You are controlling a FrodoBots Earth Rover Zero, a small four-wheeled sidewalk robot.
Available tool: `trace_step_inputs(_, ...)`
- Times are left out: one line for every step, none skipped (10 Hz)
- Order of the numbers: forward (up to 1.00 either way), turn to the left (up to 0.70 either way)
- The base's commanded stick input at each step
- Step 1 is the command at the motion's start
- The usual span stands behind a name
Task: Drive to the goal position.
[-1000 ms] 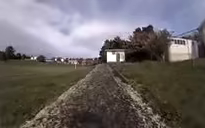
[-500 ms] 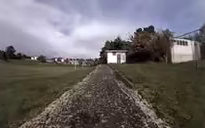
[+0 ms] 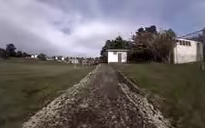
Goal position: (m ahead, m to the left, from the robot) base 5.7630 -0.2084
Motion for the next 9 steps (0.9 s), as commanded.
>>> trace_step_inputs(1.00,-0.33)
trace_step_inputs(1.00,-0.33)
trace_step_inputs(1.00,-0.22)
trace_step_inputs(1.00,-0.07)
trace_step_inputs(1.00,0.00)
trace_step_inputs(1.00,0.00)
trace_step_inputs(1.00,0.00)
trace_step_inputs(1.00,0.00)
trace_step_inputs(1.00,0.00)
